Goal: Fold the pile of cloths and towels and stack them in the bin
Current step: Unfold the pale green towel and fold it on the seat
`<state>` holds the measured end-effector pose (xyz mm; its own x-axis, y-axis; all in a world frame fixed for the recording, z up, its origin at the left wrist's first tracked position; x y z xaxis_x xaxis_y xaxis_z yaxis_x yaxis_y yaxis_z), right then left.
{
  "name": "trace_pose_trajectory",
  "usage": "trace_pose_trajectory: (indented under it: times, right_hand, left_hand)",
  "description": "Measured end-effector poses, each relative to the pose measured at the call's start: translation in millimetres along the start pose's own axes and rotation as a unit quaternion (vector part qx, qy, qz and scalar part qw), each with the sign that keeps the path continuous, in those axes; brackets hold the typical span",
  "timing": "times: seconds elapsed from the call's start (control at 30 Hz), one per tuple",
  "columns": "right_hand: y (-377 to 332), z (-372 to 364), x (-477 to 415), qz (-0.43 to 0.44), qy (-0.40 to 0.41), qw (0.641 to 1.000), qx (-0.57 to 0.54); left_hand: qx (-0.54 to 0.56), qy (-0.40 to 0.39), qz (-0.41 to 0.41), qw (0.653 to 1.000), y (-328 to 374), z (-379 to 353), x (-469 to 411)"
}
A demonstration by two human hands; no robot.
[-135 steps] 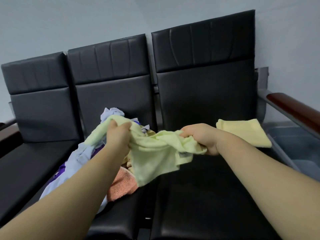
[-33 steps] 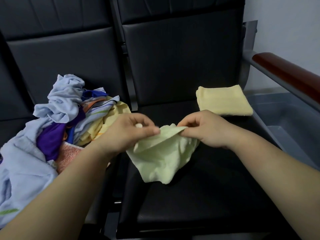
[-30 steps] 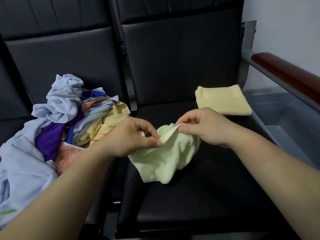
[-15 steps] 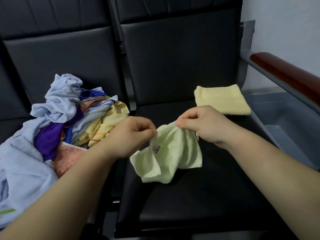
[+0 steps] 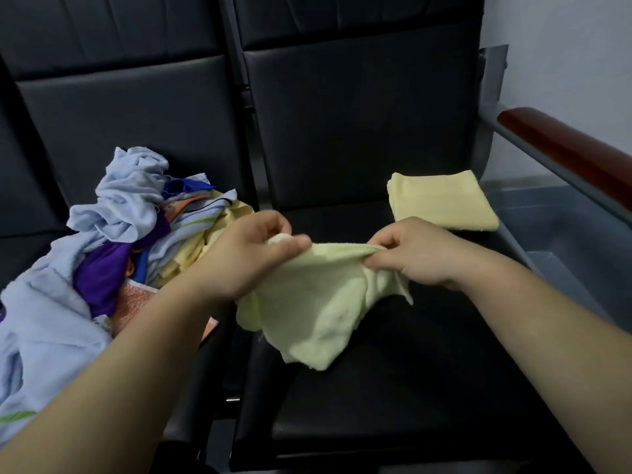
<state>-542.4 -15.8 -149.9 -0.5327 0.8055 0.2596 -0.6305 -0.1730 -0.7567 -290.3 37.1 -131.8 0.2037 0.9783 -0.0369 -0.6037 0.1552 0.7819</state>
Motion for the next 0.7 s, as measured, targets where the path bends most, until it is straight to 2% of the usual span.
trace_pose_trajectory:
  times: [0.07,0.13,0.23,0.3,0.33,0.4,0.43,0.47,0.5,0.57,0.63,0.7]
  right_hand:
    - [0.5,4.5,-0.5,0.008,0.010,0.999,-0.050]
    - [1.8,4.2,-2.1,0.004,0.010,0.995,-0.102]
    - [0.5,-2.3,-4.8,-0.004,-0.014,0.982,-0.186]
    - [-3.8,-5.2,-3.7,0.006,-0.052,0.966,-0.252]
    - [-5.6,-5.0,-2.2,0.012,-0.071,0.970,-0.234]
    - [-9.7,-6.4,1.8,0.006,-0.099,0.993,-0.065]
    - [-11.5,-6.4,4.3,-0.009,-0.095,0.995,0.025]
    - [-12.4,-6.1,4.5,-0.024,-0.075,0.995,0.066]
    - [-14.1,-2.9,5.0,-0.027,-0.045,0.997,0.051]
    - [-21.0,10.3,6.9,-0.011,-0.005,0.995,-0.095]
    - [-37.5,26.3,10.2,0.031,0.002,0.968,-0.250]
    - [-61.5,43.4,16.5,0.076,-0.005,0.943,-0.325]
  left_hand:
    - [-0.079,-0.036,0.021,0.996,-4.4,1.2,-1.3]
    - [-0.105,-0.045,0.043,0.993,-9.2,1.7,-1.1]
    - [-0.091,-0.026,0.051,0.994,-13.1,-1.1,-1.2]
    - [-0.037,0.023,0.063,0.997,-14.8,-1.5,-4.4]
    - [0.002,0.049,0.063,0.997,-13.6,-0.7,-5.9]
    - [0.052,0.081,0.052,0.994,-6.8,3.9,-8.4]
    - [0.042,0.078,0.039,0.995,1.8,8.3,-8.8]
    - [0.014,0.058,0.027,0.998,11.2,13.0,-9.0]
    - [-0.026,0.027,0.022,0.999,22.5,18.0,-8.3]
    - [-0.139,-0.048,0.030,0.989,47.4,30.1,-6.8]
    - [-0.237,-0.088,0.051,0.966,65.7,42.8,-8.9]
    - [-0.224,-0.102,0.078,0.966,75.3,57.8,-13.2]
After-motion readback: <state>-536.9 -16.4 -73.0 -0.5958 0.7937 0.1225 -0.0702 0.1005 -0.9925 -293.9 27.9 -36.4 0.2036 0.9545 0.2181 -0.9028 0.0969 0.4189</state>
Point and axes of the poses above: each hand's wrist, its own x-axis away from the middle knuckle, its own z-axis out of the back of the hand, y = z × x, the point moved 2 cm from there along -x, towards the middle knuckle, and after that the axes turned 9 degrees about -y, right-handed, at the moved point
